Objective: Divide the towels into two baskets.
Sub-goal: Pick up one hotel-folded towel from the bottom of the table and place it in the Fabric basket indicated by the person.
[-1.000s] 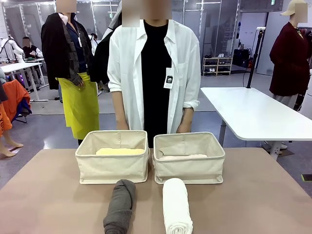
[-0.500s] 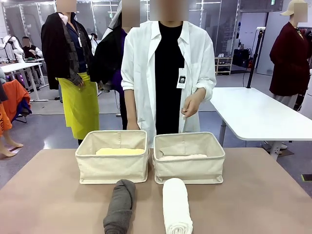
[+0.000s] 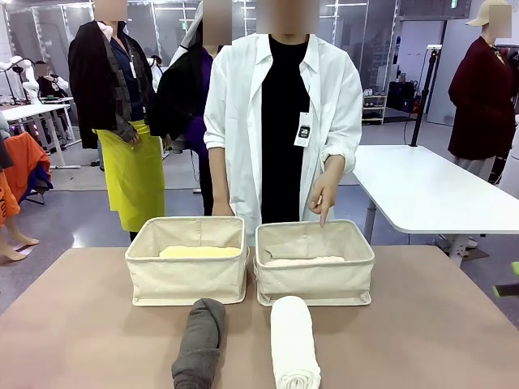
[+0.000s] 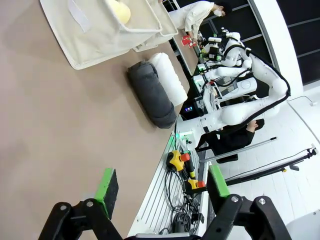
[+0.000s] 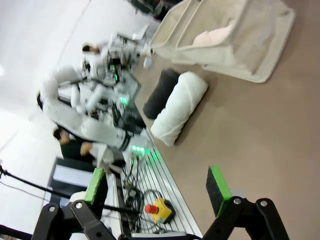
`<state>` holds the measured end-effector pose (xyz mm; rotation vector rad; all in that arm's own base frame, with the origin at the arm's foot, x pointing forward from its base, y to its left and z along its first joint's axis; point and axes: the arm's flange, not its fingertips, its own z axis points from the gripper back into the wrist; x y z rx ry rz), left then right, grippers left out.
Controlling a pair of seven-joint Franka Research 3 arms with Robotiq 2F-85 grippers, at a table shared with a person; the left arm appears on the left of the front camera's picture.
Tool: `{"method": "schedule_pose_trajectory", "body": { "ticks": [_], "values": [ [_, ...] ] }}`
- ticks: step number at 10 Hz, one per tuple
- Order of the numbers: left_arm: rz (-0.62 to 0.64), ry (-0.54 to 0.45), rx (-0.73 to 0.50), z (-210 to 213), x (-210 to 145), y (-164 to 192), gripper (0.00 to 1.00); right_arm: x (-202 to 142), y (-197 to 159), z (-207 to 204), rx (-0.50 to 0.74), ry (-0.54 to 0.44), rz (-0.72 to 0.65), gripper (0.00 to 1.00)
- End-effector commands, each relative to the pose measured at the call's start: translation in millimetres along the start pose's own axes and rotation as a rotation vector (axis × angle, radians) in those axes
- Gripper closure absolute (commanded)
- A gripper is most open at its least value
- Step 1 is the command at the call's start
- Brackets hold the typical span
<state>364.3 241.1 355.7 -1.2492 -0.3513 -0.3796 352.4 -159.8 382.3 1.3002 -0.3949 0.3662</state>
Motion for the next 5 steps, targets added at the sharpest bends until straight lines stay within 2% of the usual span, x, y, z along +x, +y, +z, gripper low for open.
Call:
{"method": "schedule_pose_trajectory", "body": {
  "ticks": [1,3,5],
  "values": [
    [-0.007,0.004,-0.001,-1.0,-5.5,-4.6,0.1,42.2,42.6,-52.4,-0.112,0.233,0.039,0.0],
    [-0.007,0.004,-0.001,-1.0,-5.5,-4.6,0.1,66.7,61.0,-115.5,-0.231,0.343,0.012,0.0],
    [-0.007,0.004,-0.001,-1.0,-5.5,-4.6,0.1,78.3,67.3,-169.7,-0.409,0.304,-0.028,0.0]
  ]
}}
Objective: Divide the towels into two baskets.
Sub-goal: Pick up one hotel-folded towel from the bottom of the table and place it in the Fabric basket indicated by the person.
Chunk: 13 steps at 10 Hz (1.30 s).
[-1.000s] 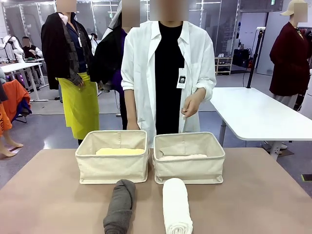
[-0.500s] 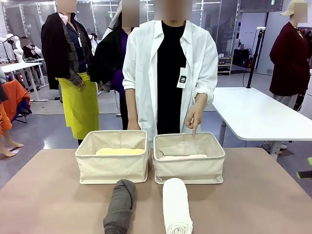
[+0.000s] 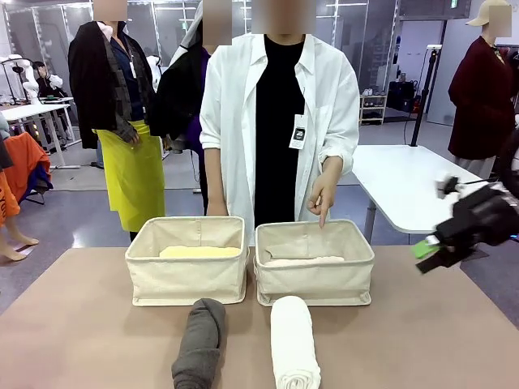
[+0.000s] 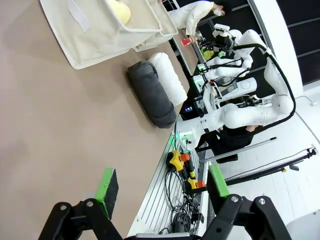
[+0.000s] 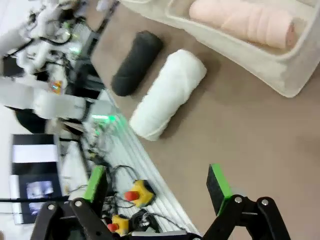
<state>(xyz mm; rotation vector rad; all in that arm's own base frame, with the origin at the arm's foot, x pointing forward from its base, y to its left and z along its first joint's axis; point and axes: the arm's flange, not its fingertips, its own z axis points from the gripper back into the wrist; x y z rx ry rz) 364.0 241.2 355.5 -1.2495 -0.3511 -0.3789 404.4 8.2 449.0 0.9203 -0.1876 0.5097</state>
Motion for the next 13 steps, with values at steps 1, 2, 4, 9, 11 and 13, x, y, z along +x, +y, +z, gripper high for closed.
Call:
{"method": "schedule_pose_trajectory", "body": {
  "ticks": [1,2,4,9,11,13],
  "values": [
    [-0.008,0.004,0.0,-1.0,-5.2,-4.6,0.1,9.5,8.7,-37.2,-0.227,0.0,-0.102,0.0],
    [-0.008,0.004,0.0,-1.0,-5.2,-4.6,0.1,18.2,18.7,-59.5,-0.312,-0.009,-0.109,0.0],
    [-0.008,0.004,0.0,-1.0,-5.2,-4.6,0.1,23.9,36.8,-107.7,-0.392,-0.021,-0.125,0.0],
    [-0.008,0.004,0.0,-1.0,-5.2,-4.6,0.1,28.3,56.5,-187.6,-0.532,-0.059,-0.197,0.0],
    [-0.008,0.004,0.0,-1.0,-5.2,-4.6,0.1,34.3,54.9,-211.4,-0.5,-0.015,-0.218,0.0],
    [-0.008,0.004,0.0,-1.0,-5.2,-4.6,0.1,39.6,56.1,-228.6,-0.485,0.016,-0.22,0.0]
  ]
}}
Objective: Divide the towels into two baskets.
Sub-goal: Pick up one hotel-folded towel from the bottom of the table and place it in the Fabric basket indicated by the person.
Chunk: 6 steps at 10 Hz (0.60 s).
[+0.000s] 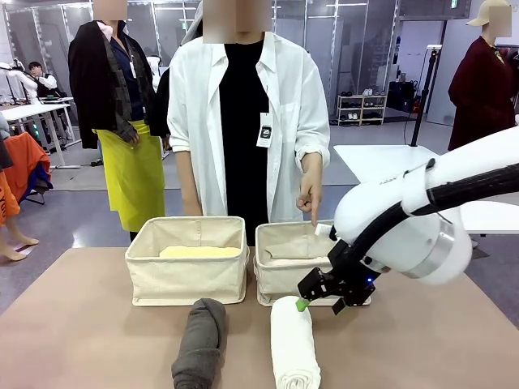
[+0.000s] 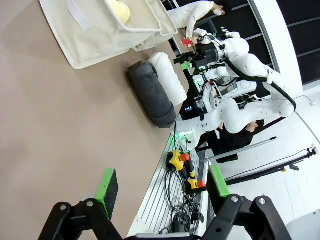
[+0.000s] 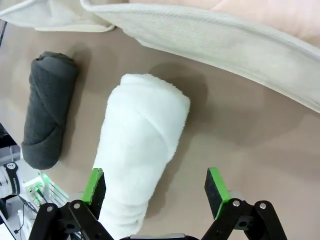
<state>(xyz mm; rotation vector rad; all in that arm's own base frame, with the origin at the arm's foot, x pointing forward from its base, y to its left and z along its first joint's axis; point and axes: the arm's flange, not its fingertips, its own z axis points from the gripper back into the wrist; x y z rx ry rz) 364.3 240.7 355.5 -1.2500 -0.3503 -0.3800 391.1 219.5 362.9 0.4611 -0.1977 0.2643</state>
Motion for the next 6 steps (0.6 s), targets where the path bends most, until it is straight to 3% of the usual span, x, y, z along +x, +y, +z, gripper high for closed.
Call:
{"method": "schedule_pose_trajectory", "body": {
  "ticks": [1,6],
  "values": [
    [-0.008,0.003,0.0,-0.5,-5.4,-4.7,0.1,11.5,15.8,-8.9,0.005,0.018,-0.014,0.0],
    [-0.008,0.003,0.0,-0.5,-5.4,-4.7,0.1,14.6,31.1,-54.4,-0.007,0.096,-0.037,0.0]
  ]
}}
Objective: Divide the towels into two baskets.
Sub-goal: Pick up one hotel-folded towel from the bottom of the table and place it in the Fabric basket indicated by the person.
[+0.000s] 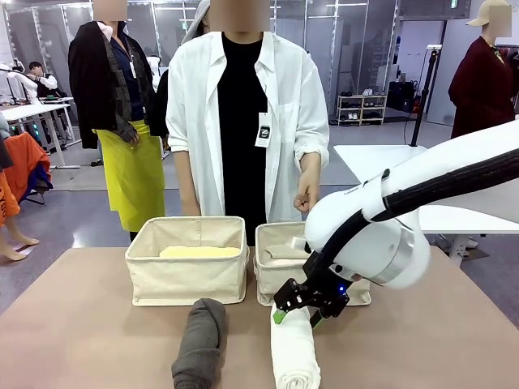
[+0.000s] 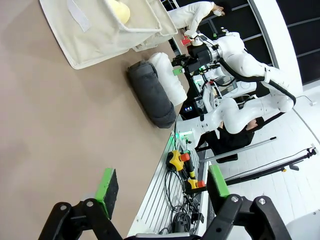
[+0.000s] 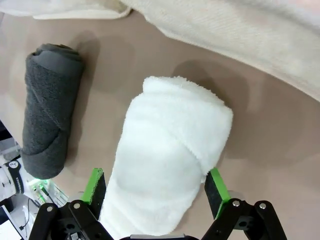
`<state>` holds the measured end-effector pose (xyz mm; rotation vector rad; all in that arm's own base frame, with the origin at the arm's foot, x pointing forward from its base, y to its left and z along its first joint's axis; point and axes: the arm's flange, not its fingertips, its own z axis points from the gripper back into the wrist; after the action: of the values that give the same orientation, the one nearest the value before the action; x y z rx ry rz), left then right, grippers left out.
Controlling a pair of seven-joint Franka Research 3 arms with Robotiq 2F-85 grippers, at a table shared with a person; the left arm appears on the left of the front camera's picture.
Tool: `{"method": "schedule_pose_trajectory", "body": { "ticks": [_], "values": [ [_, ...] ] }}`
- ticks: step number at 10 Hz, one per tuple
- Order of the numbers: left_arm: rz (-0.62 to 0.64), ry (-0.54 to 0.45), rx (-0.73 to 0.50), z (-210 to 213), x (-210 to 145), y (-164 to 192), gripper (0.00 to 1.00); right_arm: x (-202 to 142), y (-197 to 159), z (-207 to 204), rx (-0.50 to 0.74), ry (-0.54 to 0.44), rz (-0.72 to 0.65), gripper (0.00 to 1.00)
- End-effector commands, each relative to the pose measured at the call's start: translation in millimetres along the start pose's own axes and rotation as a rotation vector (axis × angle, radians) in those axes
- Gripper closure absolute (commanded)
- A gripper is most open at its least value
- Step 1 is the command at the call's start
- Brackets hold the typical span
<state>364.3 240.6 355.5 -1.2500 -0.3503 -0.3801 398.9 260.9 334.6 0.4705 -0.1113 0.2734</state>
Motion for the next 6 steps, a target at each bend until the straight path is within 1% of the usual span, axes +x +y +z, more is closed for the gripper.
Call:
{"method": "schedule_pose_trajectory", "body": {
  "ticks": [1,3,4,5,6],
  "values": [
    [-0.008,0.003,0.0,-0.5,-5.5,-4.7,0.1,4.6,10.5,-16.1,-0.026,0.015,-0.028,0.0],
    [-0.008,0.003,0.0,-0.5,-5.5,-4.7,0.1,-1.5,15.2,-24.9,-0.018,0.05,-0.004,0.0],
    [-0.008,0.003,0.0,-0.5,-5.5,-4.7,0.1,-2.3,13.8,-27.6,-0.033,0.066,0.017,0.0],
    [-0.008,0.003,0.0,-0.5,-5.5,-4.7,0.1,-3.8,12.7,-27.5,-0.075,0.074,0.094,0.0],
    [-0.008,0.003,0.0,-0.5,-5.5,-4.7,0.1,-5.1,13.6,-30.0,-0.077,0.086,0.13,0.08]
  ]
}}
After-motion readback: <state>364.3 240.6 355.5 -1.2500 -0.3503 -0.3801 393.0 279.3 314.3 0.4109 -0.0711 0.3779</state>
